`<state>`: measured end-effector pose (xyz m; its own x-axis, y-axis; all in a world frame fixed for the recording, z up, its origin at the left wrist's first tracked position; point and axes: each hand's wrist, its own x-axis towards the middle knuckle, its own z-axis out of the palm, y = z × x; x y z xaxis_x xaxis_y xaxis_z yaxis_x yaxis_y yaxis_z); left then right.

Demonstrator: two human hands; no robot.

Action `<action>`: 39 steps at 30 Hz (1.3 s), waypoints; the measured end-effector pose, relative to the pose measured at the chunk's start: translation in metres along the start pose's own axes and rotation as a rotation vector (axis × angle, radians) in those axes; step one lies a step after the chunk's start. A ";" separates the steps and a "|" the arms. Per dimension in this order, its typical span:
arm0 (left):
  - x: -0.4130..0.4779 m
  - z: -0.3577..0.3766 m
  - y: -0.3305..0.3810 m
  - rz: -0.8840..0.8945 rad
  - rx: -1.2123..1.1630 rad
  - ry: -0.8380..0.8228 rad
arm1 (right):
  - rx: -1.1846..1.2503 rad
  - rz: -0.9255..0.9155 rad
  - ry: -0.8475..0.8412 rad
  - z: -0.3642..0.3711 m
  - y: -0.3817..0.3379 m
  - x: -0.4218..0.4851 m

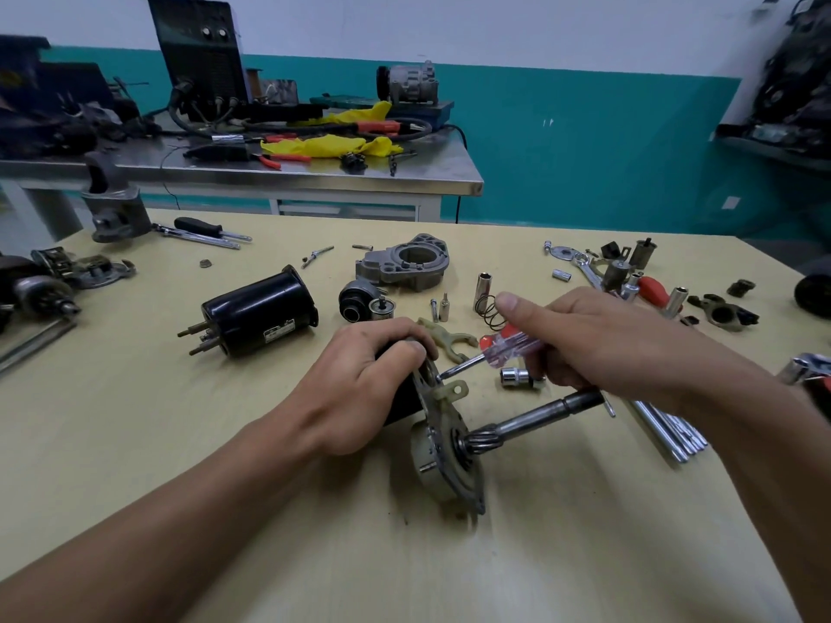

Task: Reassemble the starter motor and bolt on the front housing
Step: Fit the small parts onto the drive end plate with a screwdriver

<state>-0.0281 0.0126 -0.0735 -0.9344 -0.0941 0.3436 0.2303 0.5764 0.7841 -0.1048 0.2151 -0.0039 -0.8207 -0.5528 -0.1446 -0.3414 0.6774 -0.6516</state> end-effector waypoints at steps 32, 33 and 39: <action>0.001 -0.004 -0.004 0.007 0.010 0.005 | -0.140 -0.106 0.008 -0.001 -0.001 -0.002; 0.001 -0.005 -0.005 0.013 0.019 0.008 | -0.144 -0.104 0.019 -0.005 0.001 -0.003; 0.001 -0.007 -0.006 0.022 0.062 0.010 | -0.226 -0.088 0.036 -0.006 0.002 -0.003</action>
<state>-0.0283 0.0032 -0.0740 -0.9263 -0.0888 0.3662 0.2335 0.6274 0.7429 -0.1062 0.2212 -0.0002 -0.7978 -0.5994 -0.0656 -0.5027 0.7213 -0.4764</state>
